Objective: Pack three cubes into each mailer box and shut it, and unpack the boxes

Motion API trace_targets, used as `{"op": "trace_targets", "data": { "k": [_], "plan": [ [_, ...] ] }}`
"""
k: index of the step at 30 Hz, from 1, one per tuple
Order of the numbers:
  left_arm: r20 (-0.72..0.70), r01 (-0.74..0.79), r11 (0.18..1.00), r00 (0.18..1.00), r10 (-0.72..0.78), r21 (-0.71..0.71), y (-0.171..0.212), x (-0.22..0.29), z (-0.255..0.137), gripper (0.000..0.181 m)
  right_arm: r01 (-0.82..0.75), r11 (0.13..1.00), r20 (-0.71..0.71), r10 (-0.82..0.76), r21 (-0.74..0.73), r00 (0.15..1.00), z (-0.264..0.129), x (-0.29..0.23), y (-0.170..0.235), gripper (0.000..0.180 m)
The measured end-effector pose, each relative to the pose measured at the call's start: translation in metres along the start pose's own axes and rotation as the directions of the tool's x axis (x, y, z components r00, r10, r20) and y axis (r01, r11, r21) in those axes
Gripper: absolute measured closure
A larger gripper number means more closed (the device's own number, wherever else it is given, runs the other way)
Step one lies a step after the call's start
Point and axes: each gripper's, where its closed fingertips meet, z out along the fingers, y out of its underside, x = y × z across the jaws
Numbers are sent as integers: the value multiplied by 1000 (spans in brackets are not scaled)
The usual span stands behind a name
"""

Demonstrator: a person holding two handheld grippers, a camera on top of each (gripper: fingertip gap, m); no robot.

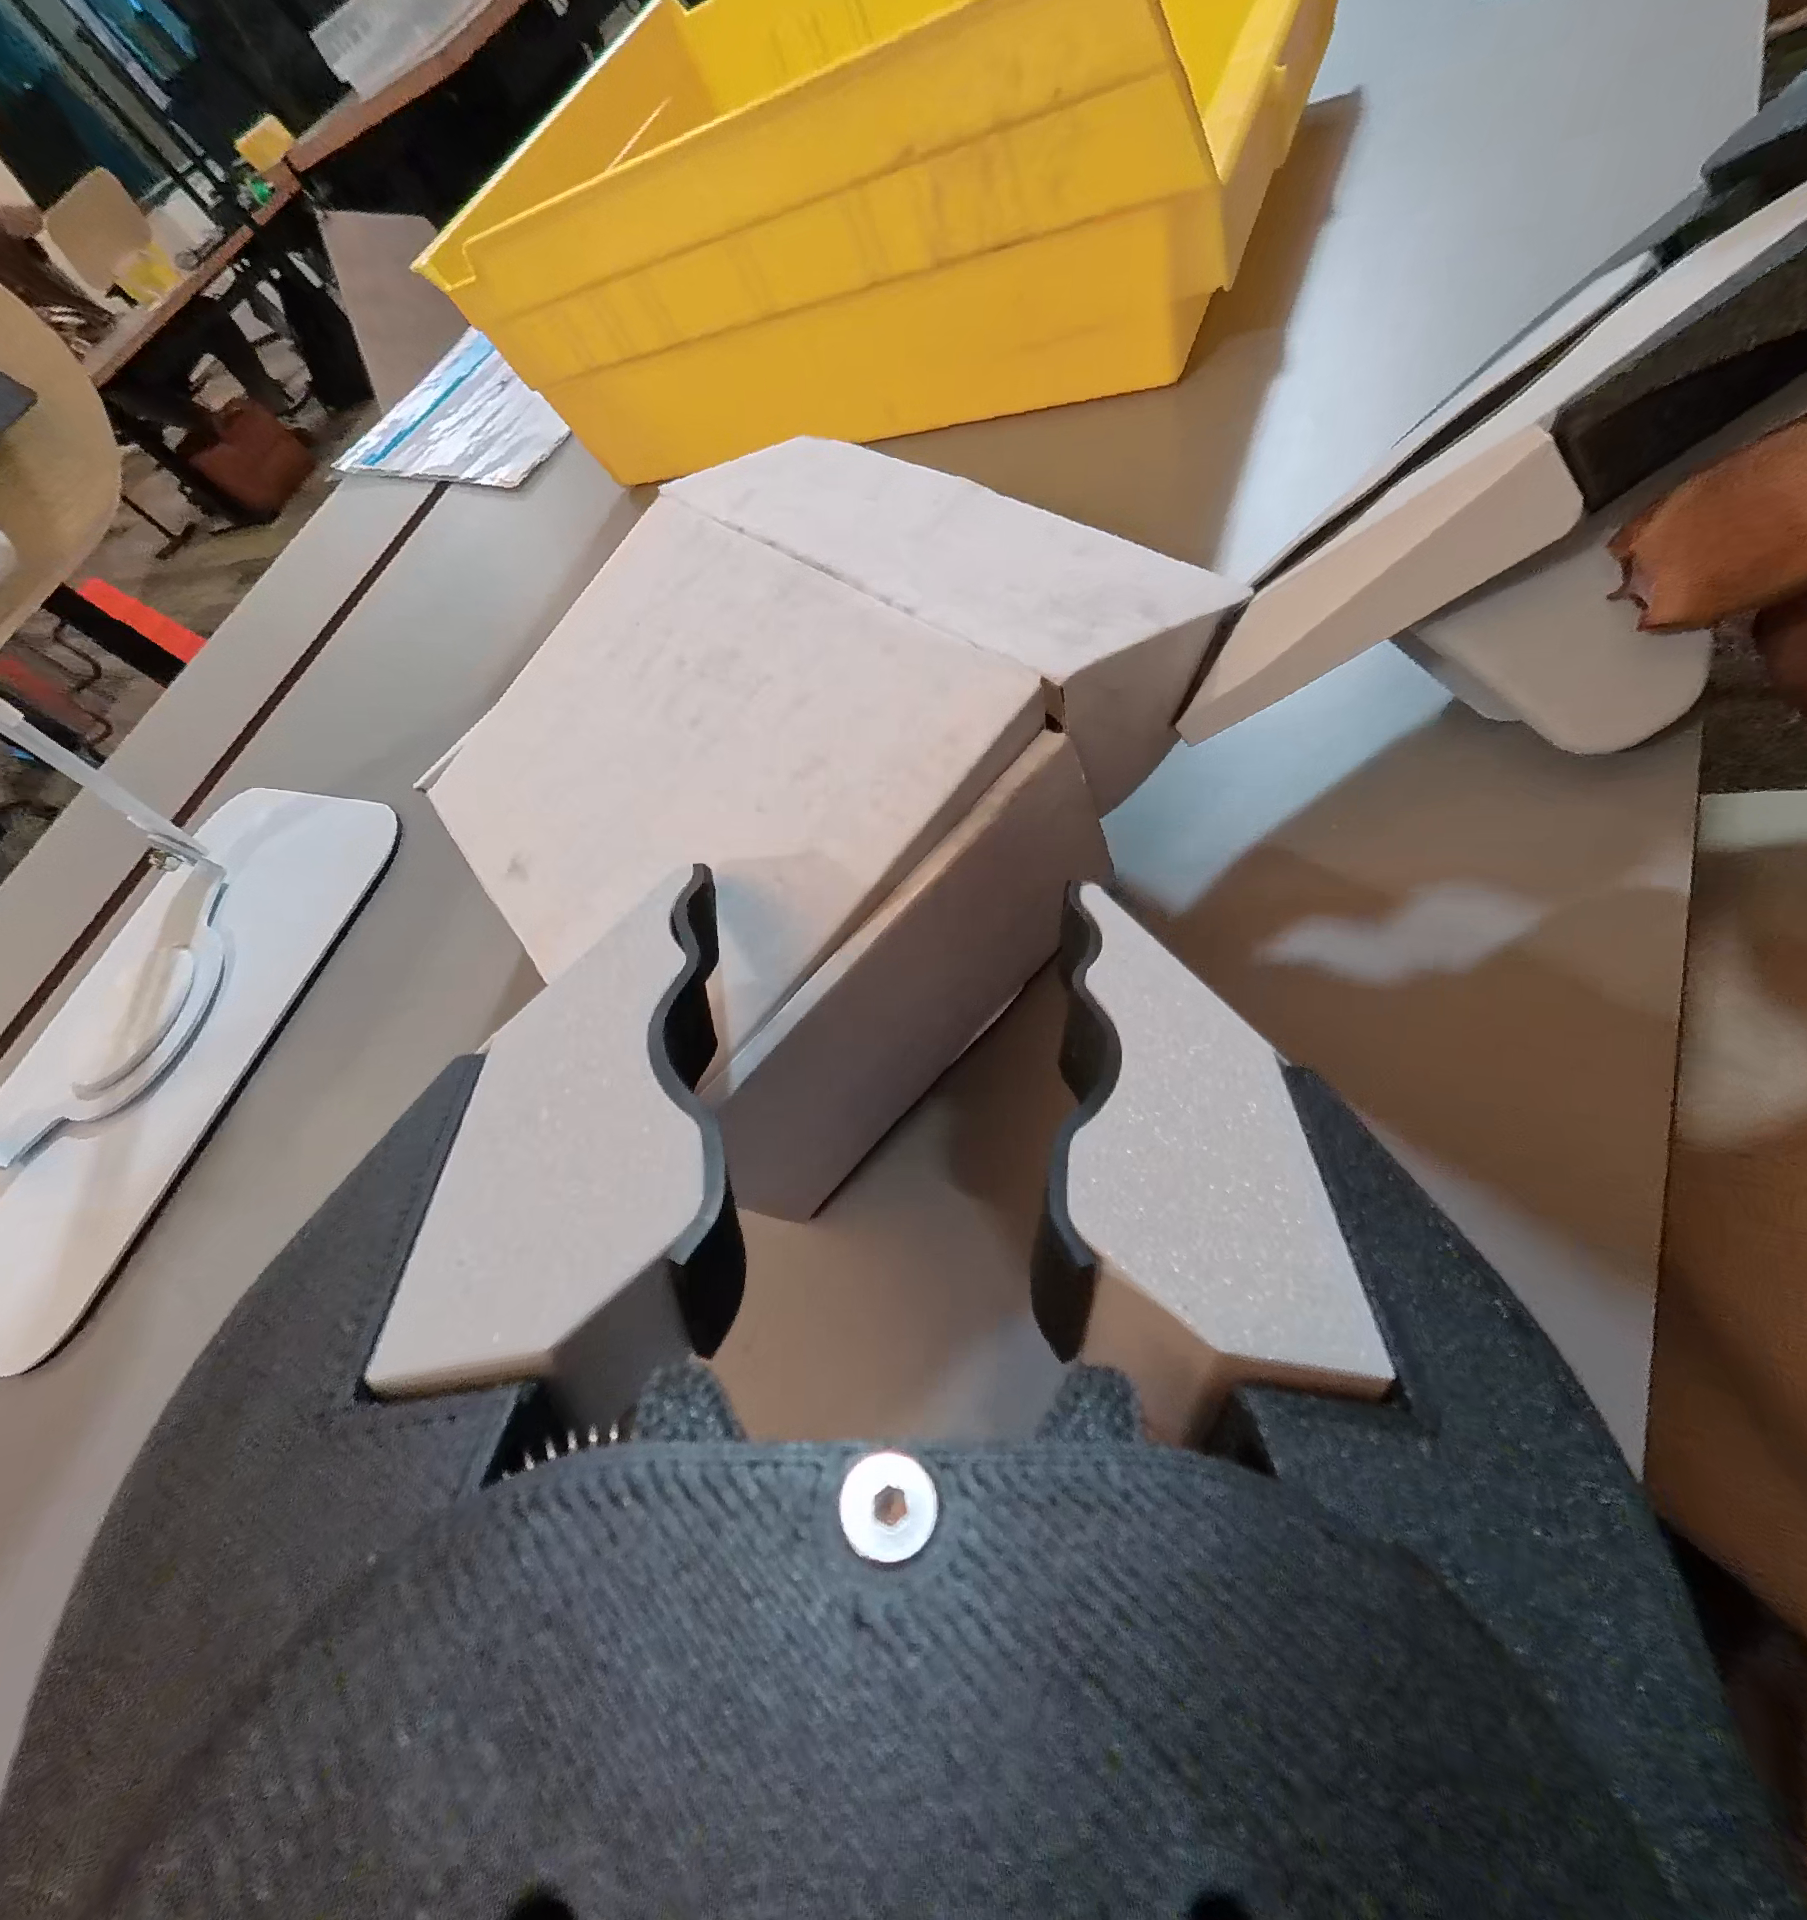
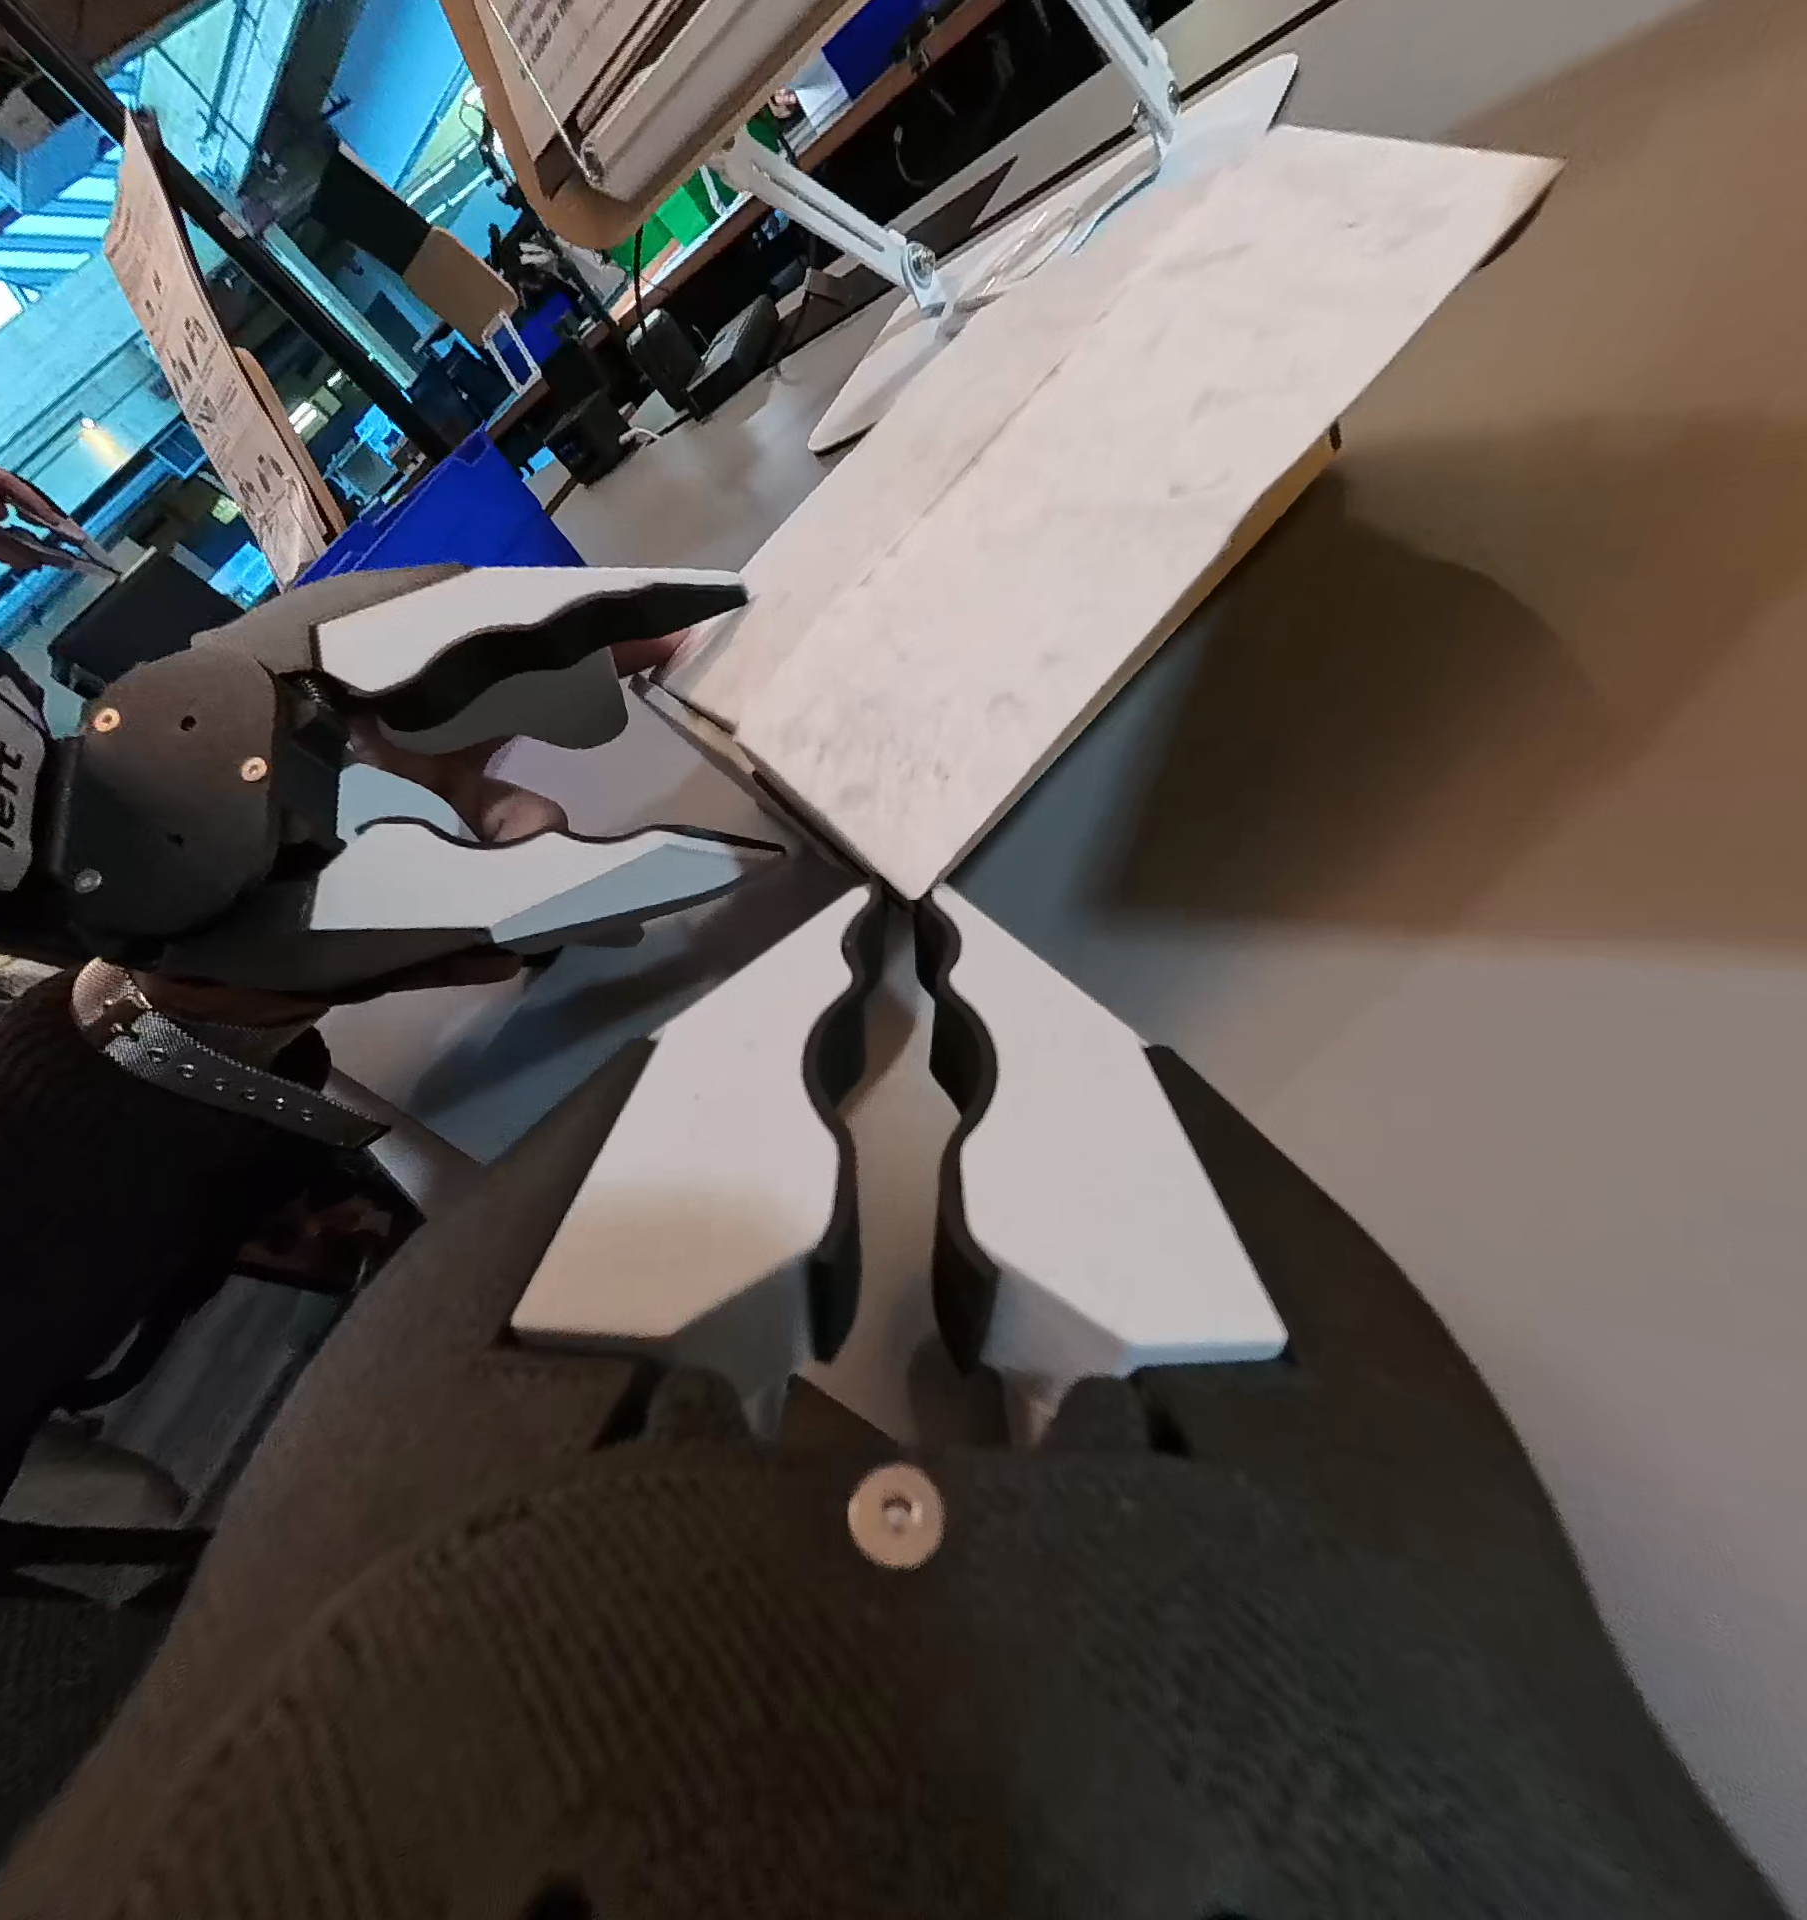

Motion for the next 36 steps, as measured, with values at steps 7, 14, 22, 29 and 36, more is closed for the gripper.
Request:
{"op": "trace_targets", "data": {
  "k": [7, 14, 22, 29, 36],
  "plan": [
    [26, 9, 1000, 1000, -9, 11, -1, -4, -1, 117, 4, 1000, 12, -3, -30, 1000, 2, -1, 2, 176],
    [32, 20, 1000, 999, -20, 2, 1, -7, -1, 116, 76, 997, -25, -76, -14, 997, 2, -3, 2, 177],
    [27, 10, 1000, 1000, -10, -10, 3, -6, -1, 116, 108, 994, -53, -107, 30, 993, 2, -5, 0, 176],
    [38, -9, 1000, 999, 10, -10, 4, -5, -2, 114, 134, 991, -18, -133, 11, 991, -2, -11, 4, 168],
    [52, -20, 1000, 998, 20, -8, 4, -6, -3, 114, 336, 941, -32, -337, -36, 941, -28, -22, 10, 147]
  ]
}}
